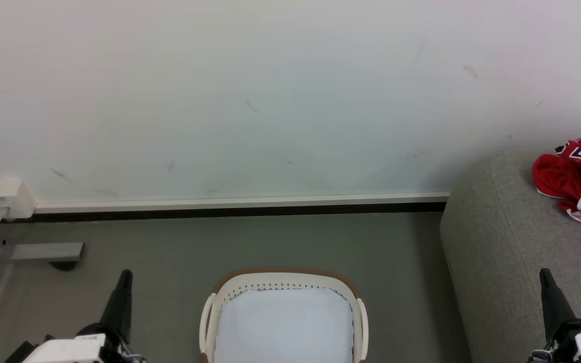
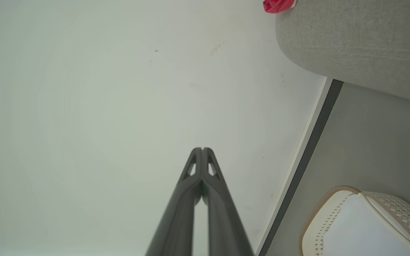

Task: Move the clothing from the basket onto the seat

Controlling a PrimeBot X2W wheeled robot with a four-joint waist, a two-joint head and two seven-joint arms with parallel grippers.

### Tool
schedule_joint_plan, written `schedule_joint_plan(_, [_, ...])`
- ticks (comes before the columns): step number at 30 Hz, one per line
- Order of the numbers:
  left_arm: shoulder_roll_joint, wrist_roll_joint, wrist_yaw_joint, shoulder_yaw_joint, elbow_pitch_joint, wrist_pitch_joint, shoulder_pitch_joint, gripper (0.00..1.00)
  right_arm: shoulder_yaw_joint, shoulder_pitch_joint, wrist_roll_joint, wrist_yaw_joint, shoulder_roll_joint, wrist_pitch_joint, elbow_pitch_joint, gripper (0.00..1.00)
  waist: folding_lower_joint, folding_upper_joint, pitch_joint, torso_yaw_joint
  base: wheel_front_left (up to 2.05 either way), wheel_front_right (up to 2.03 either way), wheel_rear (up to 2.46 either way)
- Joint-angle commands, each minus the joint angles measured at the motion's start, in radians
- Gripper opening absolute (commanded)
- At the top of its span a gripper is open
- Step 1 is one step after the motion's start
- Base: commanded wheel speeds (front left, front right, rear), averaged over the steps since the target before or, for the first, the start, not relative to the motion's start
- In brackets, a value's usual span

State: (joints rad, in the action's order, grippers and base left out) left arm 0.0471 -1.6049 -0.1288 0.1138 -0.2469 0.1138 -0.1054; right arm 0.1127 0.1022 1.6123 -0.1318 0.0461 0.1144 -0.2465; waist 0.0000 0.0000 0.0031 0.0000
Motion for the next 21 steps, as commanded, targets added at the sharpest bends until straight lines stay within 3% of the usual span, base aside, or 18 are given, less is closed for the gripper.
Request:
schedule_joint_plan(1, [0.006,-0.015,-0.005,0.002,0.003,0.004,-0.008,0.0,0.004,0.012,0.001,0.002,0.008,0.003,0.005,0.0,0.0,0.0,0.0,0.0,0.0,0.0,0.0])
schedule_joint_plan(21, [0.006,-0.015,-0.005,0.002,0.003,0.004,-0.008,0.0,0.004,0.012,0.001,0.002,0.008,0.003,0.005,0.0,0.0,0.0,0.0,0.0,0.0,0.0,0.0])
